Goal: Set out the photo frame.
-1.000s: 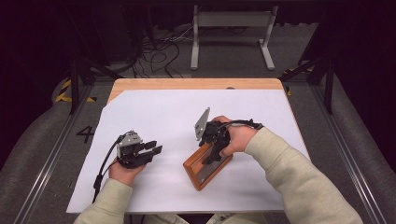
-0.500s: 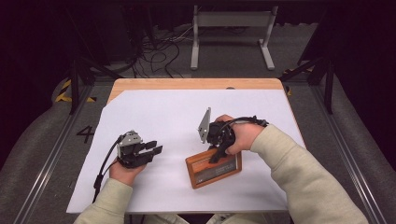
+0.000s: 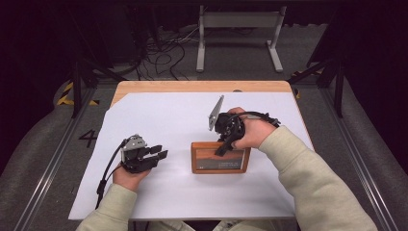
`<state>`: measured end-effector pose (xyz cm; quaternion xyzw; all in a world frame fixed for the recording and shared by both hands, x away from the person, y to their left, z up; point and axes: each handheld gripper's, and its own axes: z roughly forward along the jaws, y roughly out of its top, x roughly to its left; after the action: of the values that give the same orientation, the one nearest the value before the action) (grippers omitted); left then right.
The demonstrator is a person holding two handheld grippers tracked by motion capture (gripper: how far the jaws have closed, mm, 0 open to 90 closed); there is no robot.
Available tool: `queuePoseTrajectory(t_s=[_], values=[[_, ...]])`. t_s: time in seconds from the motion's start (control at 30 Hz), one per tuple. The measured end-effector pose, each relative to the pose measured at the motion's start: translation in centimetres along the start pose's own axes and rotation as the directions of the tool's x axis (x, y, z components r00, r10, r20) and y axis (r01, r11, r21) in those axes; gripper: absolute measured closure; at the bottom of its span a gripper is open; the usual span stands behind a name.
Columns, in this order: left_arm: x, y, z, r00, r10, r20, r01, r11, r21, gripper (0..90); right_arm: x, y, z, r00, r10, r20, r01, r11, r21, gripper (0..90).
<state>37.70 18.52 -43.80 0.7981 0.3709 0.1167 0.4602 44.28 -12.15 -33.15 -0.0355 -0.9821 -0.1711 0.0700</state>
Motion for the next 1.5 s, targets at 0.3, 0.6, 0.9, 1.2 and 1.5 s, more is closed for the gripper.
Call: queuePoseTrajectory(t_s=[0.3, 0.6, 0.9, 1.2, 1.5], values=[[0.1, 0.0, 0.1, 1.0000, -0.005, 0.005, 0.005, 1.0000, 0.003, 62.9, -3.8, -0.5, 0.3, 0.9972, 0.074, 0.007, -0.074, 0.997, -0.013, 70.3], [0.1, -0.1, 0.2, 1.0000, -0.006, 0.006, 0.006, 1.0000, 0.004, 62.9, -6.2, 0.7, 0.6, 0.9994, 0.033, -0.002, -0.033, 0.999, 0.013, 70.3], [0.1, 0.0, 0.2, 0.9999, -0.001, 0.011, 0.001, 1.0000, 0.008, 62.9, -6.8, 0.7, 0.7, 0.9996, -0.005, 0.027, 0.005, 1.000, -0.006, 69.7], [0.1, -0.1, 0.3, 0.9999, -0.004, 0.014, 0.004, 1.0000, 0.009, 62.9, -7.4, 0.4, 0.5, 0.9935, 0.033, 0.109, -0.028, 0.998, -0.050, 62.2], [0.1, -0.1, 0.2, 0.9998, -0.010, 0.018, 0.010, 0.9999, 0.007, 62.8, -7.0, 0.1, 0.1, 0.9831, 0.066, 0.171, -0.047, 0.992, -0.113, 50.2]])
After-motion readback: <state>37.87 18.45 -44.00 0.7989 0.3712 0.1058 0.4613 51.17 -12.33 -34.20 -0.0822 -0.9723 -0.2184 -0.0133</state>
